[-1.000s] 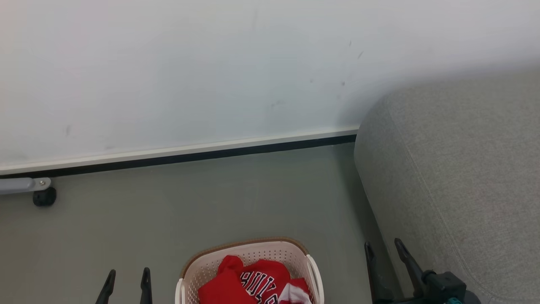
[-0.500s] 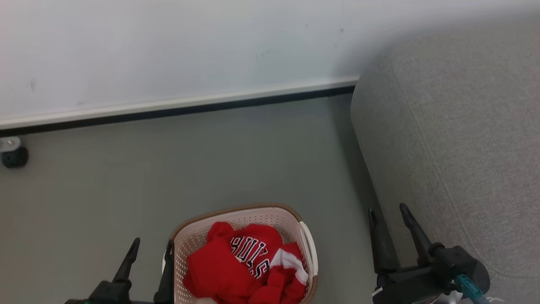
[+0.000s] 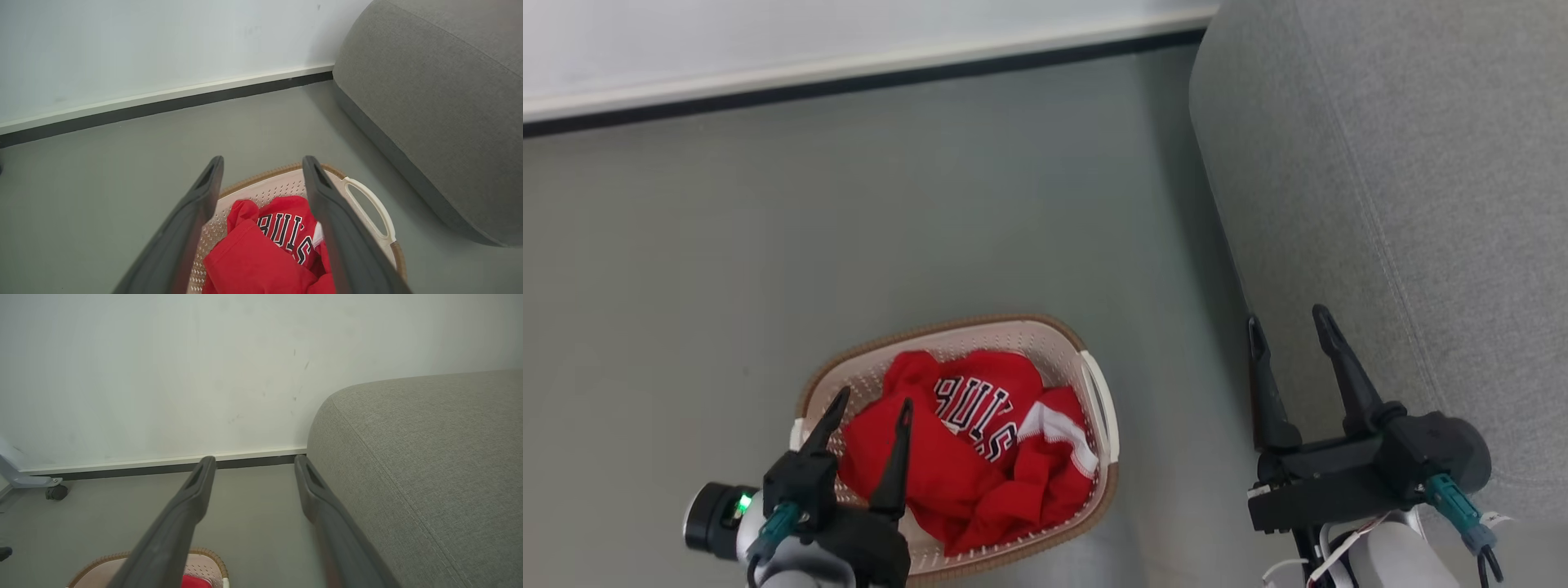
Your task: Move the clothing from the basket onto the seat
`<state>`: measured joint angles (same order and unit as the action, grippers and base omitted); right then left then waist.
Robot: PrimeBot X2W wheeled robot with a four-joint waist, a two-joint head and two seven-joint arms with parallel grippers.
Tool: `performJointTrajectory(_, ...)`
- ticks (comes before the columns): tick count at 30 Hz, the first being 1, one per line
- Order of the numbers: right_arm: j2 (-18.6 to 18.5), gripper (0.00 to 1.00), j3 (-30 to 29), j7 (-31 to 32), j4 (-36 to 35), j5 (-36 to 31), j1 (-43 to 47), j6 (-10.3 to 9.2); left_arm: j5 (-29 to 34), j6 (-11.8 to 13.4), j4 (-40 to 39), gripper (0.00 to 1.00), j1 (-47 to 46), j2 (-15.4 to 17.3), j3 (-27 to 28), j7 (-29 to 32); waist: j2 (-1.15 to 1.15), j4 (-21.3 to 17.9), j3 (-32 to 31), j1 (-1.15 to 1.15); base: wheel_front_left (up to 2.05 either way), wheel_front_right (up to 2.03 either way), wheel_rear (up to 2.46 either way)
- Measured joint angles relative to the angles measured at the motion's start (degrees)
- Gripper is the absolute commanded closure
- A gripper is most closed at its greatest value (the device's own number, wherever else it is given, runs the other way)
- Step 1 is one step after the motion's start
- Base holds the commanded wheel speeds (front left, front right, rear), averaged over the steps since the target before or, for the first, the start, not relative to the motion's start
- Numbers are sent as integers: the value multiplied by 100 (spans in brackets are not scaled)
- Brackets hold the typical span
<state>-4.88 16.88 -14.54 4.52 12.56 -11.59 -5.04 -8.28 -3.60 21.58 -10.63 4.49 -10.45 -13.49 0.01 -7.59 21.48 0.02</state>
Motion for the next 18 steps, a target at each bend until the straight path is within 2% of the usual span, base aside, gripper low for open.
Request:
performJointTrajectory(10,16,0,-56,-2,-274,-111,-229,-7,178,-34,812,0,-909,-55,-156,289,0,-214,847,0,0,0,0)
performJointTrajectory(18,52,0,-90,-16,-461,-154,-461,-8,240,109,1368,0,-1514,-68,-148,528,0,-423,1526,0,0,0,0)
